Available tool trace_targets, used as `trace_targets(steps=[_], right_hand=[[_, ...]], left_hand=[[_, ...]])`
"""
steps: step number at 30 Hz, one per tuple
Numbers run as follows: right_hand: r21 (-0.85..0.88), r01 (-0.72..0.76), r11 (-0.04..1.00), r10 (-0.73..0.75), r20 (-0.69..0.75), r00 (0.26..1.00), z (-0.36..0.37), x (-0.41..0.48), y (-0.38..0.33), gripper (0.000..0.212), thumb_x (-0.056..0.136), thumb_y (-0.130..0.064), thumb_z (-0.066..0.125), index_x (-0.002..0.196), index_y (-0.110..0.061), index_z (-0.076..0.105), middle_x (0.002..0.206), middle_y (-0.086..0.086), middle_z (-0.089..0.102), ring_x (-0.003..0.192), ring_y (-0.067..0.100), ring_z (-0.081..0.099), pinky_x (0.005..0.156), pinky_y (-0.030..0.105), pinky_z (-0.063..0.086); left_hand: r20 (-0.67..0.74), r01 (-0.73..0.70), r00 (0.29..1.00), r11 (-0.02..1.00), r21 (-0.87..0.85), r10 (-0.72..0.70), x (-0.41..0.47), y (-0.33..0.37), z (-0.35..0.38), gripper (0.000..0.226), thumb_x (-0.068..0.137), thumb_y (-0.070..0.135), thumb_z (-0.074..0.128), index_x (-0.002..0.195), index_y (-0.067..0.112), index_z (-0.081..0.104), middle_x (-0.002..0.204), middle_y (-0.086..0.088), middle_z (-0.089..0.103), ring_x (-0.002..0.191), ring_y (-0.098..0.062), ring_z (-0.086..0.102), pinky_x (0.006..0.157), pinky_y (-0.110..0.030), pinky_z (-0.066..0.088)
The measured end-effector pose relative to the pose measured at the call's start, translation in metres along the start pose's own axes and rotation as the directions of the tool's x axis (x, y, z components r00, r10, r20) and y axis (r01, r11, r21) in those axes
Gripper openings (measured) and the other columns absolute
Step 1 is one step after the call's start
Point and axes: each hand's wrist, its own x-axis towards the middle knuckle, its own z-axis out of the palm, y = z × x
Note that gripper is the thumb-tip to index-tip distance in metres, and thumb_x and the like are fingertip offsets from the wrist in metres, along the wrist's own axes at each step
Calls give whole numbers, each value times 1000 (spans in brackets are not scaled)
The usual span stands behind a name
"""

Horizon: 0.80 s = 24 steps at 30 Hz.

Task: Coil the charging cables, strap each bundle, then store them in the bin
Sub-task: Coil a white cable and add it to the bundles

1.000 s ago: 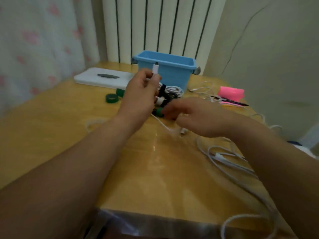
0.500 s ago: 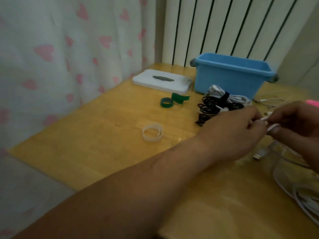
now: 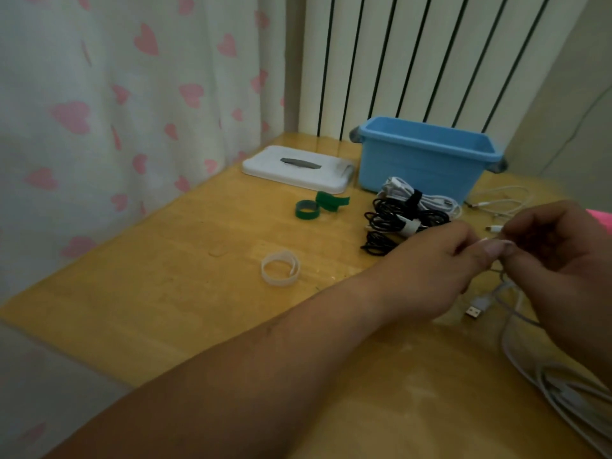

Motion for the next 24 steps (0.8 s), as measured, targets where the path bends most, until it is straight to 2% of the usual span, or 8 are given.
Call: trace_targets(steps=[2, 5, 8, 11, 14, 16, 19, 24], right_hand=[[3, 16, 1000, -16, 3, 1000, 2, 0, -1, 36, 90, -13, 68, 98, -48, 61, 92, -9, 70, 87, 19, 69, 77, 41, 57], [60, 1, 998, -2, 15, 1000, 3, -1, -4, 23, 91, -26, 70, 103, -45, 63, 93, -6, 71, 88, 20, 71, 78, 38, 58], [-97, -44, 994, 57, 135, 989, 1, 0, 2, 18, 96, -23, 67, 105, -39, 67, 89, -4, 73, 79, 18, 72, 75, 51, 59], [-204, -37, 978, 76, 188, 979, -1, -1, 2, 12, 101, -28, 63, 99, -38, 69, 84, -9, 71, 74, 12, 70, 68, 46, 58], [-371, 16, 928, 56, 183, 982, -5, 3, -1, 11, 99, -42, 57, 98, -37, 66, 79, -12, 68, 77, 5, 63, 72, 42, 56], [-411, 29, 911, 44, 167, 985, -8, 5, -2, 11, 99, -46, 56, 102, -39, 64, 82, -16, 70, 78, 1, 62, 74, 41, 55], [-410, 35, 911, 31, 153, 988, -8, 2, -3, 16, 102, -42, 56, 117, -42, 61, 89, -16, 74, 84, 5, 67, 77, 42, 57], [-367, 95, 925, -39, 157, 987, 2, -3, -9, 5, 104, -34, 58, 103, -35, 63, 82, -14, 69, 76, 7, 66, 68, 41, 54]], left_hand=[[4, -8, 1000, 1000, -30, 8, -3, 4, 0, 36, 114, 38, 50, 109, 6, 64, 79, -2, 62, 73, -13, 58, 73, -40, 52], [-60, -51, 997, 996, -77, 47, -5, 9, -1, 31, 114, 34, 51, 95, 15, 66, 68, 15, 53, 61, 2, 50, 65, -32, 45], [-137, -82, 989, 982, -172, 59, -6, 10, -9, 32, 113, 38, 50, 84, 28, 61, 65, 17, 53, 60, -1, 48, 63, -31, 38], [-234, -99, 972, 930, -355, 15, -4, 9, -22, 33, 113, 39, 49, 87, 21, 56, 68, 10, 47, 57, -10, 40, 54, -29, 33], [-331, -158, 943, 847, -508, -23, -3, 9, -34, 33, 115, 37, 44, 87, 21, 50, 64, 7, 40, 52, -12, 31, 44, -24, 29], [-388, -175, 921, 839, -515, -46, -1, 7, -35, 34, 116, 38, 43, 87, 20, 47, 63, 6, 37, 53, -13, 29, 44, -25, 26], [-355, -119, 933, 871, -477, -67, 0, 7, -23, 34, 115, 45, 42, 92, 19, 44, 65, 5, 38, 56, -12, 31, 48, -30, 26], [-259, -24, 965, 971, -238, -40, 3, 1, 1, 37, 109, 51, 54, 113, 15, 59, 71, 15, 59, 63, -4, 52, 61, -29, 44]])
